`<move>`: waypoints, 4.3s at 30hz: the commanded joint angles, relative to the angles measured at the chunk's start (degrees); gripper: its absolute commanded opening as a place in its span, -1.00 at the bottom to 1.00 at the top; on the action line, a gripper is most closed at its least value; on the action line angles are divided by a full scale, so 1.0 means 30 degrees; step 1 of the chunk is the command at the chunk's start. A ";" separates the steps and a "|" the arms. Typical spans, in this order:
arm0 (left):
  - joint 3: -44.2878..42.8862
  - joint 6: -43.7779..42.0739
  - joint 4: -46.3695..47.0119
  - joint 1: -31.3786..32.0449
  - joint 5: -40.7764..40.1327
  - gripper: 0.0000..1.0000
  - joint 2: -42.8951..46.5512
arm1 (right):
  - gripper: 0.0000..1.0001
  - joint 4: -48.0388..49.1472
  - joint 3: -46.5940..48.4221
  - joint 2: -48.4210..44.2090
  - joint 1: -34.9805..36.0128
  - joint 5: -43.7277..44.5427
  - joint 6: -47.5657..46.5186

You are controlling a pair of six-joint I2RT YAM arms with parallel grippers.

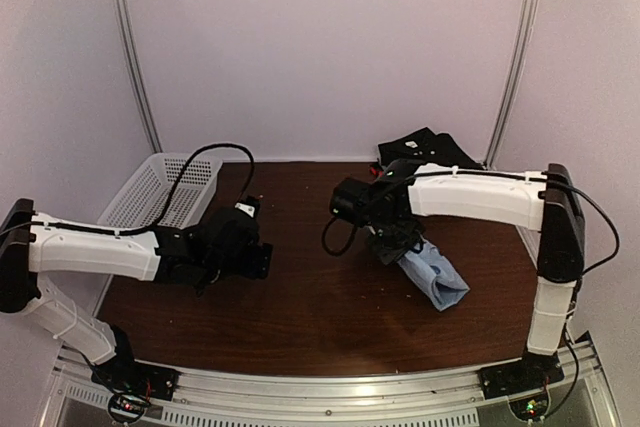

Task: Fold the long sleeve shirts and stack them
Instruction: Turn over the square-folded shirt at the center of the board, then rotate the square-folded shirt at the center of the board, then move the square-folded shirt to the center of the board.

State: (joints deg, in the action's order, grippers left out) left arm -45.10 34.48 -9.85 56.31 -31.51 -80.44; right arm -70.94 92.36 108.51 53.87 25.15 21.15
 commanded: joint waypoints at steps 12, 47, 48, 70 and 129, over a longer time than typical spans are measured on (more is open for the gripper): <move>0.0126 0.0709 -0.3152 -0.1793 -0.1818 0.62 0.3678 | 0.27 0.2266 0.6691 0.7229 0.6725 -0.3747 0.1782; 0.1056 0.0105 0.4381 -0.1508 0.6743 0.64 0.0477 | 0.72 2.0448 -2.0080 -1.0192 -0.7509 -1.5898 0.3708; 0.1074 0.0123 0.4368 -0.1522 0.6641 0.64 0.0488 | 0.71 2.0737 -2.0523 -1.0503 -0.7282 -1.6097 0.4022; 0.0537 0.0839 0.0757 -0.2219 0.5790 0.74 0.1714 | 0.71 2.1960 -1.3462 -0.5042 0.3848 -1.4092 0.4858; 0.0693 0.0514 0.1615 -0.2226 0.6469 0.74 -0.0328 | 0.56 1.6949 -0.5247 0.3277 -1.3257 -0.9921 -0.0714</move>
State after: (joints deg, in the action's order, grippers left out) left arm -42.76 36.58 -6.52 49.91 -11.79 -81.45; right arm -15.59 87.00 121.93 10.55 -3.70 15.44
